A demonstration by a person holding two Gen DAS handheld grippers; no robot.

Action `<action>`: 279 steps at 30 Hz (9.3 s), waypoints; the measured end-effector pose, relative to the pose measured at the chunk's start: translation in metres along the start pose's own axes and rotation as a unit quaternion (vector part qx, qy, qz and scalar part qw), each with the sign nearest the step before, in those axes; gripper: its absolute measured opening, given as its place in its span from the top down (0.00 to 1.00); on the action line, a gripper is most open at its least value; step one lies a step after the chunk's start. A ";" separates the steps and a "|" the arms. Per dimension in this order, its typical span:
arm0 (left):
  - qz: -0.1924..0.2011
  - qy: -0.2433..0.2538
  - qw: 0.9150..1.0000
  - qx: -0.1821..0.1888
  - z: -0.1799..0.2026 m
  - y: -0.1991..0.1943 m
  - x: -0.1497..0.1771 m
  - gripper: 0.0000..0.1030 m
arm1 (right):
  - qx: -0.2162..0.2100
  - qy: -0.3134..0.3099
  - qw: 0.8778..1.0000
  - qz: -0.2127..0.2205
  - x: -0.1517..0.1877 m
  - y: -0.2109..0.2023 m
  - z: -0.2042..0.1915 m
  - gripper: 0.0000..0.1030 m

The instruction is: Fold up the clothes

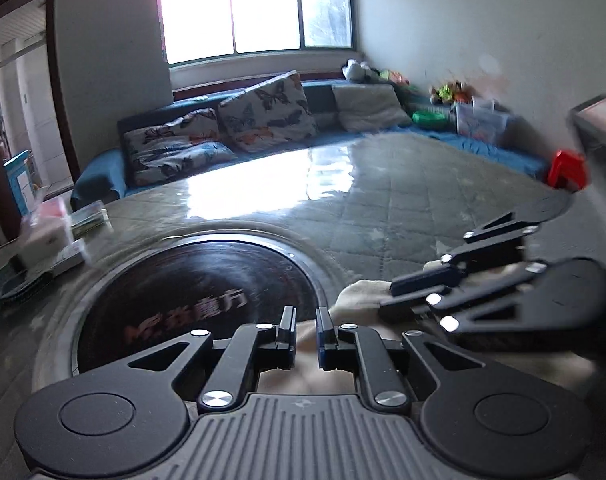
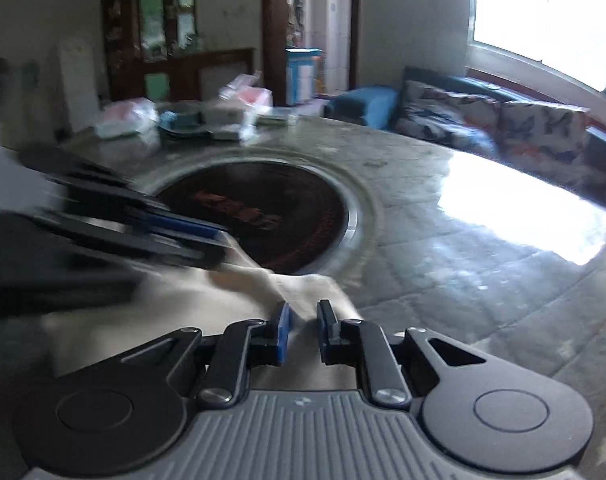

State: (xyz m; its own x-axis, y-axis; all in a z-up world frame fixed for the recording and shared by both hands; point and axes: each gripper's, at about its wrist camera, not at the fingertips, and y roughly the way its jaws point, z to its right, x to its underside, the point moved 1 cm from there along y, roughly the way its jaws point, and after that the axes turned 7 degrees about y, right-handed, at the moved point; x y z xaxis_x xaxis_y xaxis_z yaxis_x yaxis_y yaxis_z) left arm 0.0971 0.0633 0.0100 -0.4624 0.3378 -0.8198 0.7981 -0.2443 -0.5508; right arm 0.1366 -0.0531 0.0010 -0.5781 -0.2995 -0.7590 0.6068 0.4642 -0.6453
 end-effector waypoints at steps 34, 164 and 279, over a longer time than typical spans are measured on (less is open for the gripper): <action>-0.008 -0.088 0.996 0.025 0.001 -0.045 0.064 0.85 | -0.085 -0.096 0.992 0.000 0.015 -0.026 -0.062 0.80; -0.001 -0.144 0.989 -0.032 -0.014 -0.028 0.020 0.40 | 0.042 0.027 0.998 0.048 0.023 -0.067 0.016 0.57; -0.045 -0.352 0.934 0.036 -0.022 -0.043 0.019 0.86 | 0.074 0.188 0.975 0.096 0.078 -0.118 0.093 0.90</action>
State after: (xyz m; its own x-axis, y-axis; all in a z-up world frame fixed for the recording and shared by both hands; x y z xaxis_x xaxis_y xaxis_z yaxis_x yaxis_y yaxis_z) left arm 0.0624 0.1005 0.0217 -0.6859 -0.3156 -0.6557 0.7276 -0.3126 -0.6107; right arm 0.0707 -0.2092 0.0102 -0.5881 0.1215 -0.7996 0.7795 0.3487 -0.5204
